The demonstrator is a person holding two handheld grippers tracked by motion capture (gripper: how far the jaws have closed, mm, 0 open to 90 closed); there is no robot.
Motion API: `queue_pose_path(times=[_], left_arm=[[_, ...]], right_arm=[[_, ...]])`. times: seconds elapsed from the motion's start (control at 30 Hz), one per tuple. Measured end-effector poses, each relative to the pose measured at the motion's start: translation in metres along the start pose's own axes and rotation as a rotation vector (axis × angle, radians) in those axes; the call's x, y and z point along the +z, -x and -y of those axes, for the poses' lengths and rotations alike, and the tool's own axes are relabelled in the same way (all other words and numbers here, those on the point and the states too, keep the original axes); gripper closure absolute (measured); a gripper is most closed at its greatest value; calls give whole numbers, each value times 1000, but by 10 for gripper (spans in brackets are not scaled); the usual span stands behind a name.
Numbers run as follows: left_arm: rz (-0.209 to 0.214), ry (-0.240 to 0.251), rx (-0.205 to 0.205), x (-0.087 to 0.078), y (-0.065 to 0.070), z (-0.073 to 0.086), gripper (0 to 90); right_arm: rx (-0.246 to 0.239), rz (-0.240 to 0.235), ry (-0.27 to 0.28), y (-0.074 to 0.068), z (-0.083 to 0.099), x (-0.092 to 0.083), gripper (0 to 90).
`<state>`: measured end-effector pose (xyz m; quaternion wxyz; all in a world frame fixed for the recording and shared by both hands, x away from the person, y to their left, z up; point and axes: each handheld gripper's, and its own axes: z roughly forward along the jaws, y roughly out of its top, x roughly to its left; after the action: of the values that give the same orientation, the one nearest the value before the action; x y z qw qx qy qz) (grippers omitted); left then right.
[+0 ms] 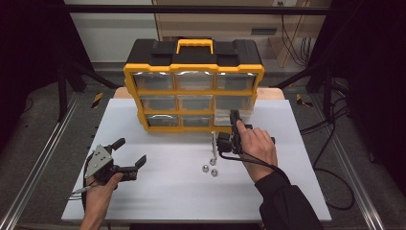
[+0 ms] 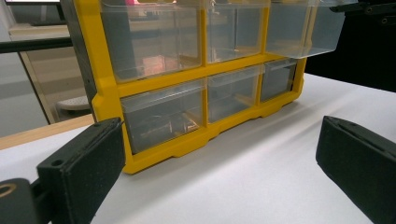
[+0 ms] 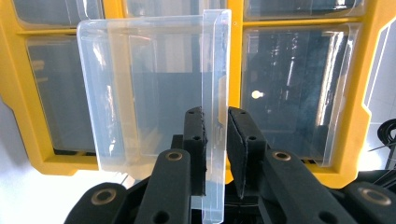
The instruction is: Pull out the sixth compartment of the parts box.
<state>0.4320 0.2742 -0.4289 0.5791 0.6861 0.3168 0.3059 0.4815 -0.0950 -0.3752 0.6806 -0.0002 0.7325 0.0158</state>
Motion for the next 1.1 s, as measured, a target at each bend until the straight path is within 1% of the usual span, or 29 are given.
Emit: queue_pose_path(times=[0.1, 0.13, 0.2, 0.3, 0.47, 0.5, 0.83, 0.97, 1.1], left_arm=[[0, 1, 1, 0, 0, 0, 13], [0, 1, 0, 0, 0, 0, 13], [0, 1, -1, 0, 0, 0, 13], [0, 2, -1, 0, 0, 0, 13], [1, 0, 1, 0, 0, 0, 13], [1, 0, 1, 0, 0, 0, 13], [0, 0, 1, 0, 0, 0, 13], [1, 0, 2, 0, 0, 0, 13], [0, -1, 1, 0, 0, 0, 13]], right_arm=[[-2, 0, -1, 0, 0, 0, 778], [-13, -3, -3, 0, 0, 0, 778], [-3, -2, -4, 0, 0, -1, 778], [-1, -5, -7, 1, 1, -3, 779], [-1, -1, 4, 1, 1, -6, 779], [8, -3, 2, 0, 1, -7, 779], [8, -3, 10, 0, 2, -14, 777], [7, -2, 9, 0, 2, -15, 777], [15, -4, 9, -1, 2, -15, 772]])
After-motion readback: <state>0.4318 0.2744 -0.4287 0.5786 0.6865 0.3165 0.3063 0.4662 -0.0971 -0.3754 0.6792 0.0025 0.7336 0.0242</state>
